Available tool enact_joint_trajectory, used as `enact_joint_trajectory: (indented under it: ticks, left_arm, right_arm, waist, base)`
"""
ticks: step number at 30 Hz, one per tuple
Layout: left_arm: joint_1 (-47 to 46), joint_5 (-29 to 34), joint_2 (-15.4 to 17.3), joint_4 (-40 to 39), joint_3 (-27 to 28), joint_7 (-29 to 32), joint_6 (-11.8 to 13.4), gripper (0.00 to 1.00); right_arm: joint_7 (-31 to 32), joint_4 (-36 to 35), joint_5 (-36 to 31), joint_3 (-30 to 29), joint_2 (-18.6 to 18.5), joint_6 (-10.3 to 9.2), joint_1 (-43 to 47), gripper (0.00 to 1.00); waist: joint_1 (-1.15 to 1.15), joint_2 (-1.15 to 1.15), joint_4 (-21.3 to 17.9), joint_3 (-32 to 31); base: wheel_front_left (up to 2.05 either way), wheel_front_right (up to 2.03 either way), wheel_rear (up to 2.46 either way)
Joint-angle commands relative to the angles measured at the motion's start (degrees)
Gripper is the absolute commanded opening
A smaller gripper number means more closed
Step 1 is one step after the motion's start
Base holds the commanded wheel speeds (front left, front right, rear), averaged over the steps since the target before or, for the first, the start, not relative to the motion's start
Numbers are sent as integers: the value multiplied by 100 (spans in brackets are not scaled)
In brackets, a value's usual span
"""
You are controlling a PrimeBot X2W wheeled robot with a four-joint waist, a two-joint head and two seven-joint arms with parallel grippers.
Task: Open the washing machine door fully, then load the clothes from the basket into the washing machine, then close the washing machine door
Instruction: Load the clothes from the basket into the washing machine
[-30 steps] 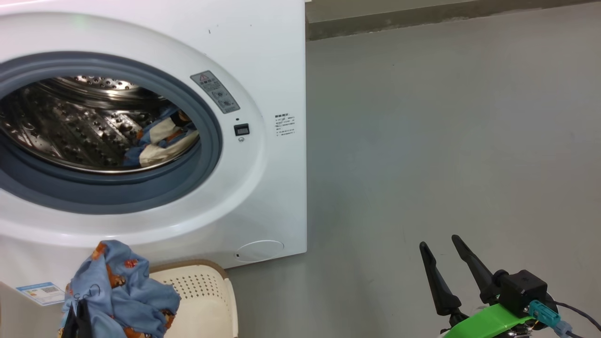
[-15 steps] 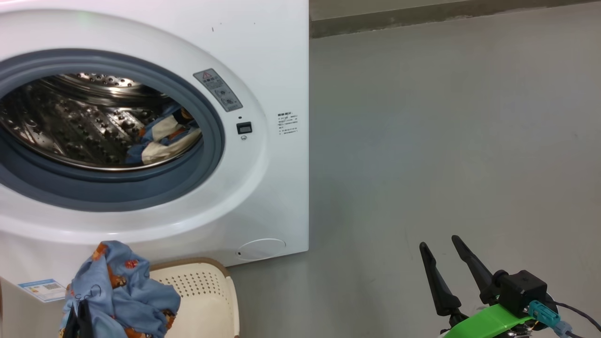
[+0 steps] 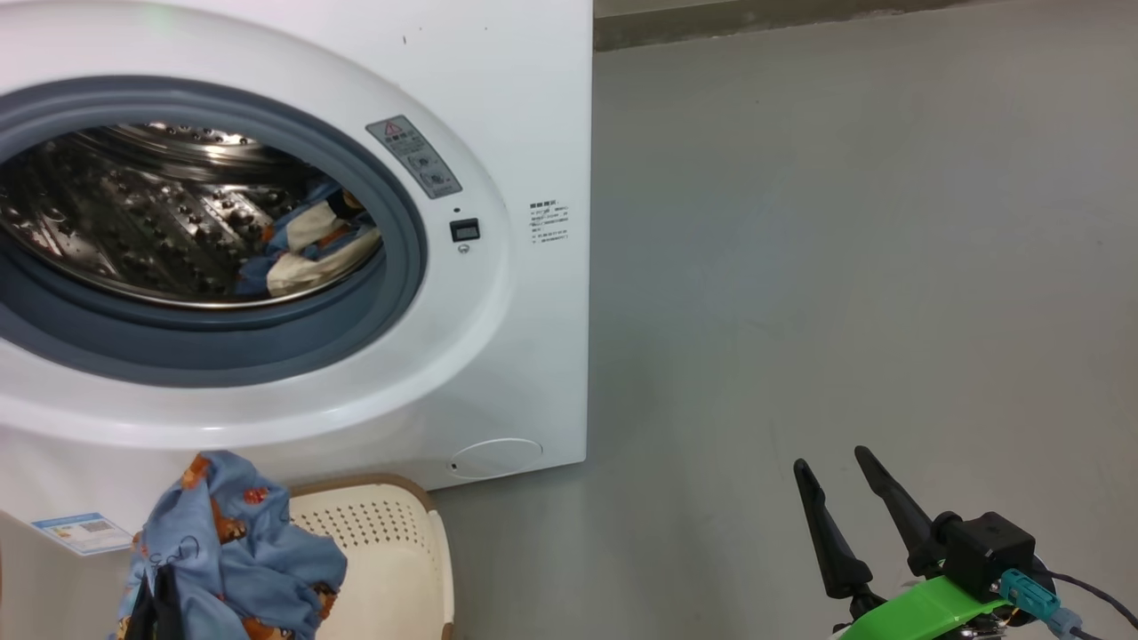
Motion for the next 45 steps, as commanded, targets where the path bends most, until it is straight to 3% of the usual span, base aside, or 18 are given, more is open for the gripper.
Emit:
enact_joint_trajectory:
  ticks: [1, 20, 45]
  left_arm:
    - [-252, 102, 28, -146, 152, -41, -34, 0]
    - [-1033, 164, 22, -63, -33, -41, -101, 0]
    - [-4237, 218, 587, 1679, 86, -41, -303, 0]
  right_arm:
    - [-56, -135, -20, 116, -12, 57, -149, 100]
    - [-87, -205, -30, 33, -12, 57, -245, 100]
    - [-144, -279, -73, 53, -34, 57, -640, 100]
  waist:
    - [0, 0, 18, 40]
    - [0, 0, 265, 818]
    - [0, 0, 214, 1982]
  base:
    - [0, 0, 0]
    - [0, 0, 0]
    - [0, 0, 0]
